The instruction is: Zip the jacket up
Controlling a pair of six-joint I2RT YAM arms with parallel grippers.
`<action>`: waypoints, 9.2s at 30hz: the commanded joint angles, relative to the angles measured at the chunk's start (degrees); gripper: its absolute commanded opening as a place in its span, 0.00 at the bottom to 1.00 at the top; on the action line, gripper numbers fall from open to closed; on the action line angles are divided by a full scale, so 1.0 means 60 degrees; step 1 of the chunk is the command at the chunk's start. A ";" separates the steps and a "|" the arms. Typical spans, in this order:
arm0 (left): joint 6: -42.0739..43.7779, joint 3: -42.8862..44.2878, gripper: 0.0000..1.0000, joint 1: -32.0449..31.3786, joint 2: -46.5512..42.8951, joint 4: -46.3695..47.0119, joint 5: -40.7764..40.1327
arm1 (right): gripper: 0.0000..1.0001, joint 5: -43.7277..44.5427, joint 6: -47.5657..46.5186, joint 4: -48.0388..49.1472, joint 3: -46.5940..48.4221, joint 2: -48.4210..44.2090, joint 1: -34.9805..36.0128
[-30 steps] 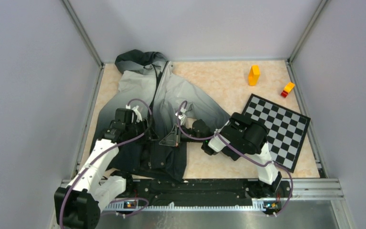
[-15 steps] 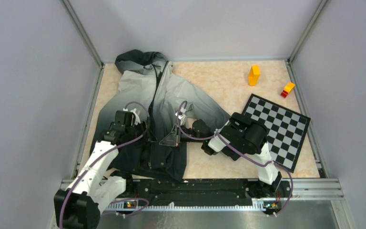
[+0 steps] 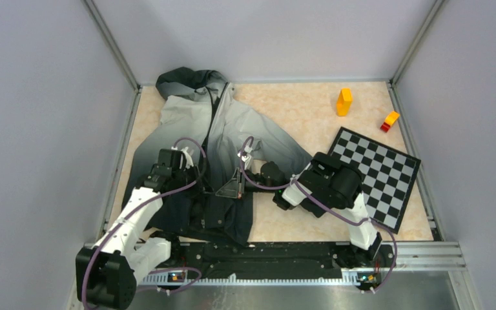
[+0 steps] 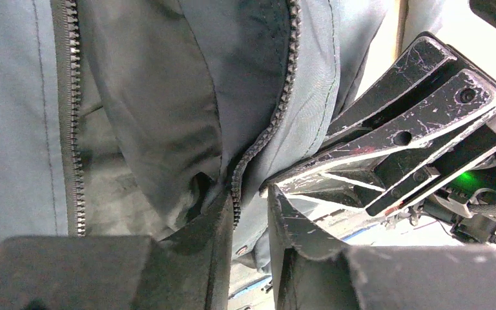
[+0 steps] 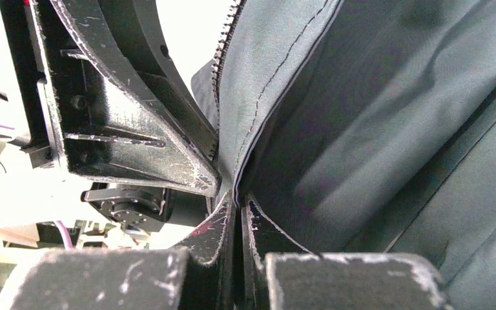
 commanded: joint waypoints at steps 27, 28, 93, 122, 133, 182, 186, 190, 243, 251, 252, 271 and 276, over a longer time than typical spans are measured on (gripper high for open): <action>0.0334 0.0639 0.00 -0.0005 0.0120 0.1293 0.1664 | 0.62 0.1771 -0.3422 -0.4640 -0.0508 -0.3887 0.0905; 0.0313 0.0646 0.00 -0.0004 0.0041 0.1291 0.1680 | 0.62 0.1746 -0.3153 -0.4321 -0.0523 -0.3744 0.0904; 0.2739 0.3923 0.59 -0.0118 0.3403 -0.3732 -0.2471 | 0.00 -0.1953 -0.5251 0.1677 -0.1143 -0.1679 0.0052; 0.2320 0.3765 0.44 -0.0063 0.7058 -0.1859 -0.5530 | 0.00 -0.2034 -0.3049 0.3247 -0.0927 -0.1184 -0.0416; 0.2052 0.4753 0.08 0.0355 0.5078 -0.1596 -0.5552 | 0.00 -0.1723 -0.3331 0.2659 -0.0908 -0.1207 -0.0439; 0.0564 0.1693 0.39 -0.0693 0.4612 -0.0234 -0.4481 | 0.00 -0.0572 -0.3214 0.1944 -0.1601 -0.2080 -0.0829; 0.0463 0.1653 0.45 -0.0707 0.4656 -0.0306 -0.4777 | 0.00 -0.0572 -0.3237 0.1875 -0.1586 -0.2078 -0.0829; 0.0314 0.1698 0.45 -0.0707 0.4641 -0.0296 -0.5049 | 0.00 -0.0587 -0.3186 0.1931 -0.1586 -0.2067 -0.0825; 0.3515 0.1499 0.00 -0.0560 -0.2171 0.0948 0.2470 | 0.00 -0.4576 -0.3788 0.4649 -0.1411 -0.2232 -0.1402; 0.3488 0.1655 0.00 -0.0561 -0.1767 0.0494 0.2247 | 0.00 -0.4269 -0.3984 0.4649 -0.1811 -0.3192 -0.1571; 0.3486 0.1641 0.00 -0.0561 -0.1685 0.0406 0.2220 | 0.00 -0.4138 -0.4009 0.4650 -0.1884 -0.3337 -0.1588; 0.3828 0.1493 0.00 -0.0561 -0.1412 0.0354 0.3285 | 0.00 -0.3077 -0.3624 0.4638 -0.2038 -0.2993 -0.1913; 0.3956 0.1469 0.00 -0.0561 -0.1616 0.0446 0.3686 | 0.00 -0.3031 -0.3600 0.4592 -0.1982 -0.2749 -0.1928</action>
